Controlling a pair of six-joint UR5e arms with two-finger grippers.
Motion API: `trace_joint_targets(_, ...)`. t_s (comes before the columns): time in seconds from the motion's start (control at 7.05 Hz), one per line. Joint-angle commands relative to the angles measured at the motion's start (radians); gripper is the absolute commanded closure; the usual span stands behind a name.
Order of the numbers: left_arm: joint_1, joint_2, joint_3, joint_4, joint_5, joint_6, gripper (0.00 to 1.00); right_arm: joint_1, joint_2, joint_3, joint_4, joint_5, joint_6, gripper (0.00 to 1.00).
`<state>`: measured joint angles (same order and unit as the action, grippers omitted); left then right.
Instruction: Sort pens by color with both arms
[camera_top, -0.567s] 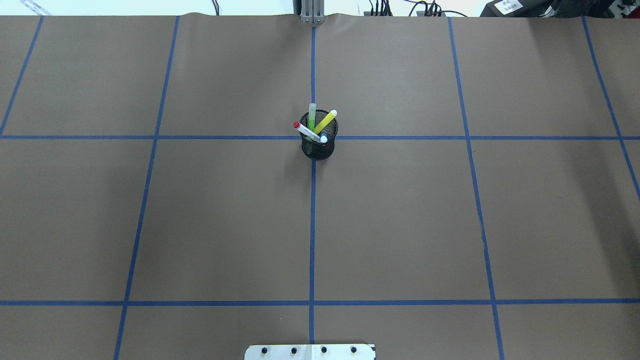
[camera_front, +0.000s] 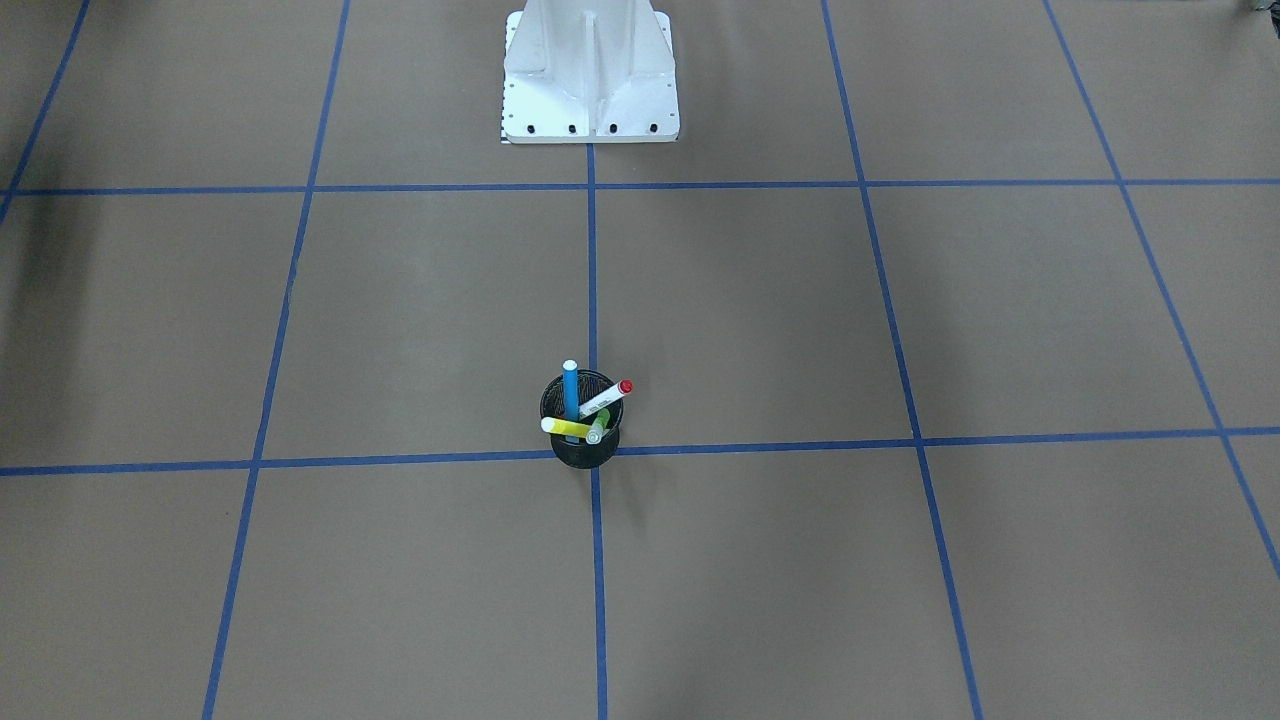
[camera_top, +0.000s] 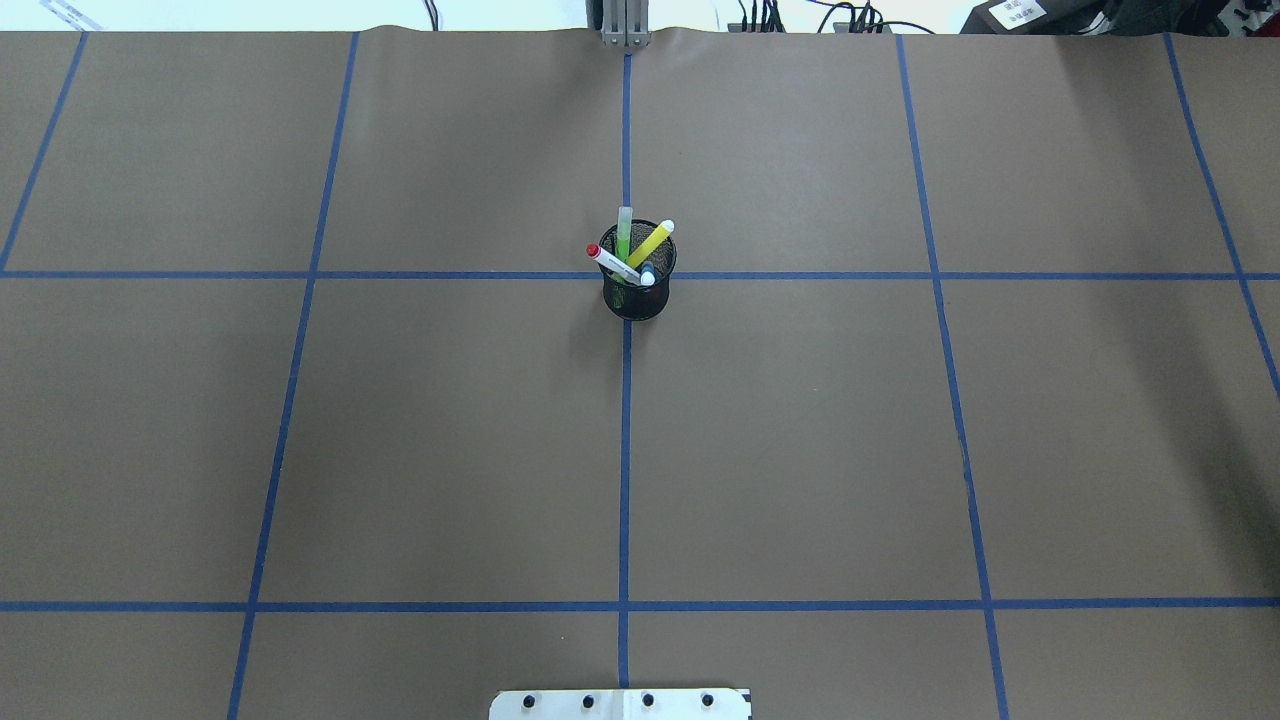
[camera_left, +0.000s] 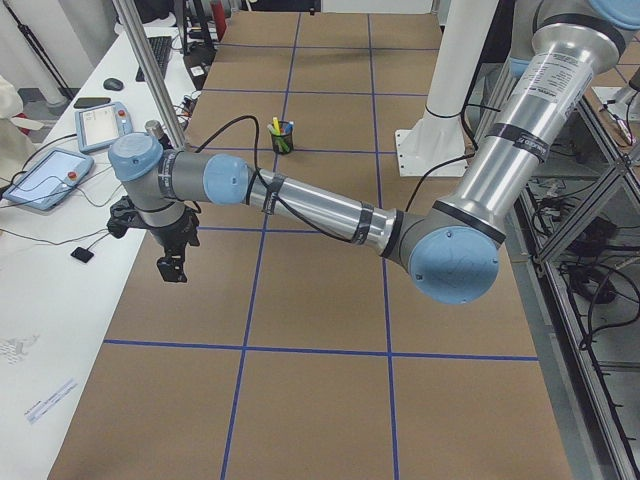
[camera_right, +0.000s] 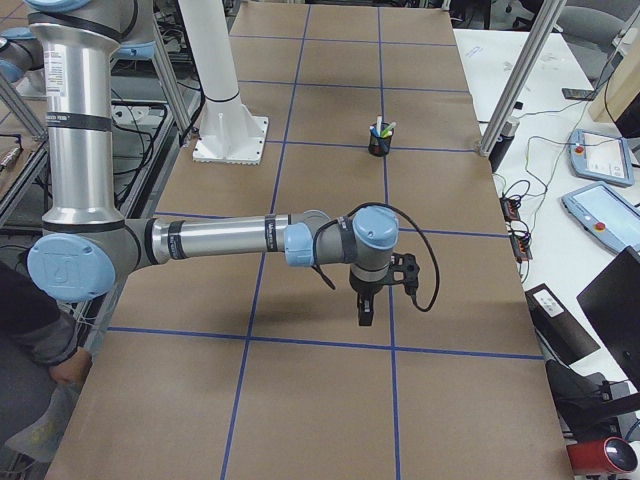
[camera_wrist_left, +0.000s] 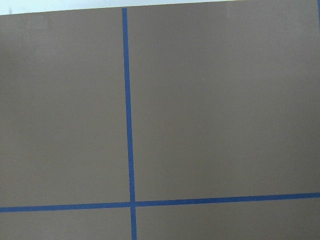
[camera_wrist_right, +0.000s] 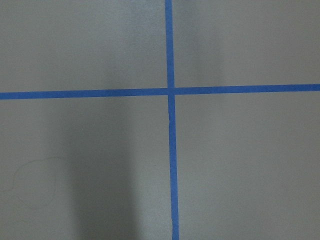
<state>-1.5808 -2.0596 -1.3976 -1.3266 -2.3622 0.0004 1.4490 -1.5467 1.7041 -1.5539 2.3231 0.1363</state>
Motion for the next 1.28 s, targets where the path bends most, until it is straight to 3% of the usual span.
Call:
trace_joint_targets(0.0,0.014,-0.022,-0.017,0.001,-0.006,-0.060,0.00,-0.108,0.202,-0.012,-0.005,0.005,0.011,0.00)
trace_joint_targets(0.28,0.080,-0.069,-0.053,0.003,-0.018,-0.199,0.00,-0.249,0.418,-0.079,0.012,-0.017,0.185,0.00)
trace_joint_targets(0.43,0.088,-0.079,-0.078,0.021,-0.020,-0.251,0.00,-0.284,0.515,-0.136,0.059,-0.072,0.288,0.00)
trace_joint_targets(0.85,0.134,-0.085,-0.138,0.056,-0.020,-0.309,0.00,-0.405,0.686,-0.245,0.074,-0.112,0.948,0.00)
trace_joint_targets(1.13,0.154,-0.077,-0.158,0.060,-0.041,-0.318,0.00,-0.528,0.775,-0.326,0.074,-0.122,1.267,0.00)
